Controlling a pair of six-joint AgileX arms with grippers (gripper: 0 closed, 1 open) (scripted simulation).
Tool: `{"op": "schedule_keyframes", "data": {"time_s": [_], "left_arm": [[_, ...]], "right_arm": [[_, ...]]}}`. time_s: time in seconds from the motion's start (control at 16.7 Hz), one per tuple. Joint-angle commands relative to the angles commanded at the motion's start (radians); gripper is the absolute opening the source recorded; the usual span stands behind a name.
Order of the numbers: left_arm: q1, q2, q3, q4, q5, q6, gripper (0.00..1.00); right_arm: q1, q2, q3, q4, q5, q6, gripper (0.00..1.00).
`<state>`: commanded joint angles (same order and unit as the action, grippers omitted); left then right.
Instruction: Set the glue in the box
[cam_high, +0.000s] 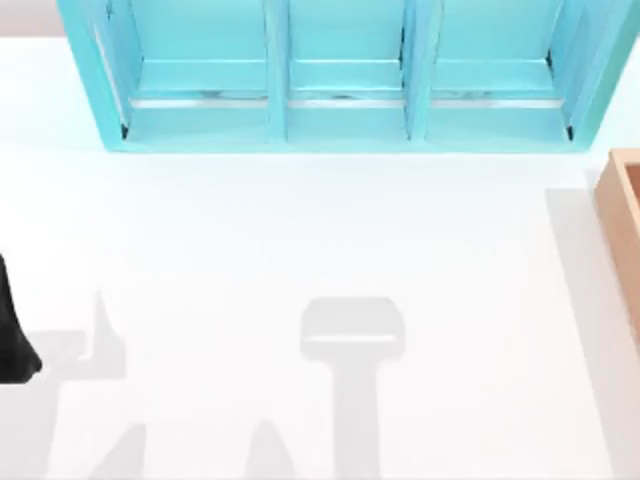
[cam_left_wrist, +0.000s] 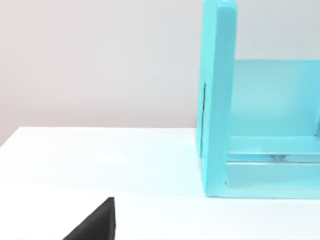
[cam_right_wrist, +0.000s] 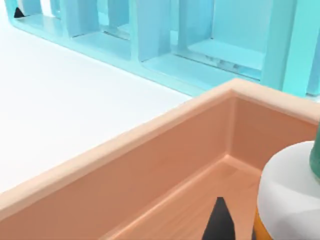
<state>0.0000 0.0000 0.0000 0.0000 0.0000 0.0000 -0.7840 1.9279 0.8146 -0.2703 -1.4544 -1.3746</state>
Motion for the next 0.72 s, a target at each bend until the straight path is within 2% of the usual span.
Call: {"op": "schedule_keyframes", "data": {"time_s": [0.54, 0.72], "left_arm": [[0.0, 0.0, 0.0, 0.0, 0.0, 0.0, 1.0], [0.0, 0.0, 0.0, 0.0, 0.0, 0.0, 1.0]], "right_arm": [[0.0, 0.0, 0.0, 0.0, 0.0, 0.0, 0.98], [0.0, 0.0, 0.0, 0.0, 0.0, 0.0, 1.0]]}}
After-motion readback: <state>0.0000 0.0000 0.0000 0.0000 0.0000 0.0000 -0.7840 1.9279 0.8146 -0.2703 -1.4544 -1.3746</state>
